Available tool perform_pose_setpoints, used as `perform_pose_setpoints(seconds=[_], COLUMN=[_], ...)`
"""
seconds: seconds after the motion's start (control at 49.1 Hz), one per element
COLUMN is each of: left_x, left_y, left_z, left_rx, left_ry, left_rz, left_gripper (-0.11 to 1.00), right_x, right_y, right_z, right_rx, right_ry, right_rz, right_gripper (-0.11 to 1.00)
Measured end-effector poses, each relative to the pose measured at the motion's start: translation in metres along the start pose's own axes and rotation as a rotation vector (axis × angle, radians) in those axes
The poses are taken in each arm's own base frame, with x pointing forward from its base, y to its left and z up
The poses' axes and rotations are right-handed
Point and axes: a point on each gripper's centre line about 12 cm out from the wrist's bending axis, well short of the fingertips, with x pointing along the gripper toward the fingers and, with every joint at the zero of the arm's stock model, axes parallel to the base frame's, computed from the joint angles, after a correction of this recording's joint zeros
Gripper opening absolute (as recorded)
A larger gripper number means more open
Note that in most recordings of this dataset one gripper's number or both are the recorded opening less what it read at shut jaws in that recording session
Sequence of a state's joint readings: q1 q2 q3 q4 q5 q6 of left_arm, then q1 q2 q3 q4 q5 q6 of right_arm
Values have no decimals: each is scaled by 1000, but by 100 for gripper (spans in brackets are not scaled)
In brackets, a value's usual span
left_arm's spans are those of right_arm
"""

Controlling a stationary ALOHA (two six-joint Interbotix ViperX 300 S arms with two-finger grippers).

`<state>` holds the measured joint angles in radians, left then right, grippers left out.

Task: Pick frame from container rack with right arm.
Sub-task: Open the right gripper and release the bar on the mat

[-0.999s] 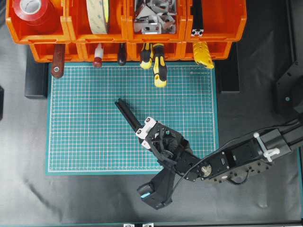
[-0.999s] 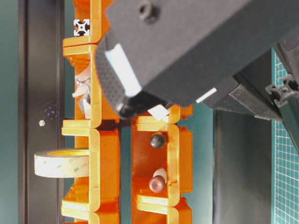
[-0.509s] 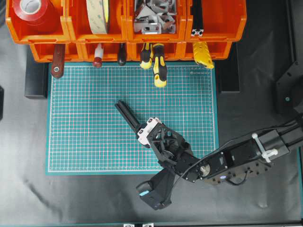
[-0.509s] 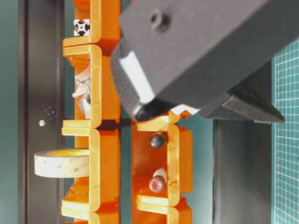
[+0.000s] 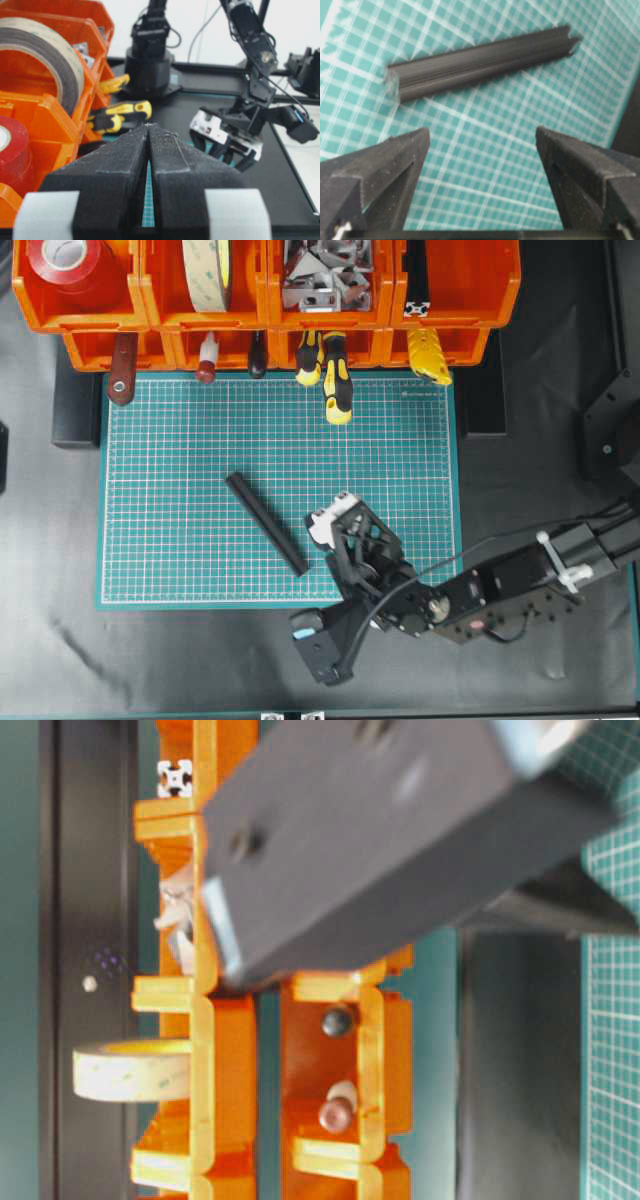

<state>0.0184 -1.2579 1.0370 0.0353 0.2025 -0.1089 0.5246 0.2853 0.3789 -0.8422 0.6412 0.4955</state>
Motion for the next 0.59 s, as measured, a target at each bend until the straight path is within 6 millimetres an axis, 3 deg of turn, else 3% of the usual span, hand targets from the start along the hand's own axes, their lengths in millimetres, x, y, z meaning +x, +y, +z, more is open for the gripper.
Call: perform_pose_setpoints(seconds=[0.122, 0.285, 0.591], left_x=[0, 0, 0], left_y=[0, 0, 0], left_z=[0, 0, -3], left_rx=[0, 0, 0], left_ry=[0, 0, 26], left_rz=[0, 0, 3], left_gripper=[0, 0, 0], right_x=[-3, -9, -49], right_y=[15, 20, -3], right_z=[-7, -13, -14], right_rx=[39, 80, 348], right_ry=[34, 63, 5], right_rz=[61, 91, 83], right_gripper=[83, 83, 83])
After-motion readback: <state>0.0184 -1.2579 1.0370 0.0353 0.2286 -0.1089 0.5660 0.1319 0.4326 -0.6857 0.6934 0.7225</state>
